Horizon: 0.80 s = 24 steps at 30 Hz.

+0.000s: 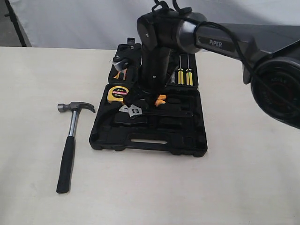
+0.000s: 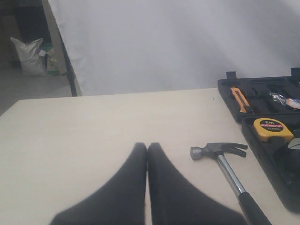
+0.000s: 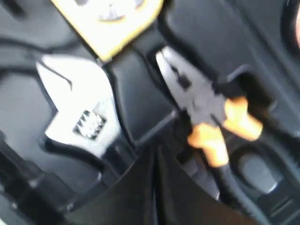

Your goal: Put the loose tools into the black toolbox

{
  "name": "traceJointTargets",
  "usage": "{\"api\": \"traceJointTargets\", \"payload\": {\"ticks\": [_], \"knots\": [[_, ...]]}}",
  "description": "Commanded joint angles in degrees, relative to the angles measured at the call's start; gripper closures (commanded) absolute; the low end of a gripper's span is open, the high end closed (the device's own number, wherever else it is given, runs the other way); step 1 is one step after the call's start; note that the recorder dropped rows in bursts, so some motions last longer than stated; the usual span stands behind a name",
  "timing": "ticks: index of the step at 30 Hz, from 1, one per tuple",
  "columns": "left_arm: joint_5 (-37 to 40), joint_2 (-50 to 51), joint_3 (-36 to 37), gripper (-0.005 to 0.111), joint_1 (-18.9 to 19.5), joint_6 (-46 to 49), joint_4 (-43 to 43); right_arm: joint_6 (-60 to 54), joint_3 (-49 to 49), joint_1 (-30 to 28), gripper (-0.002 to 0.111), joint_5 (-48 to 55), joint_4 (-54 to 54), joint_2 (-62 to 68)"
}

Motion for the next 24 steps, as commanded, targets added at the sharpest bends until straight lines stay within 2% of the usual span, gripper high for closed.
{"api": "traceJointTargets", "payload": {"ticks": [1, 12, 24], "knots": [[-0.97, -0.46, 0.53, 0.105, 0.19, -0.59, -0.78, 0.39, 3.97, -0.52, 0.108, -1.88, -0.18, -0.53], [-0.97, -0.46, 0.53, 0.105, 0.19, -0.59, -0.78, 1.92, 6.99, -1.05, 0.108, -3.43, -0.19, 1.34], [-0.97, -0.46, 0.53, 0.105, 0.19, -0.59, -0.78, 4.32, 4.30, -1.05, 0.108, -2.42, 0.23, -9.90]]}}
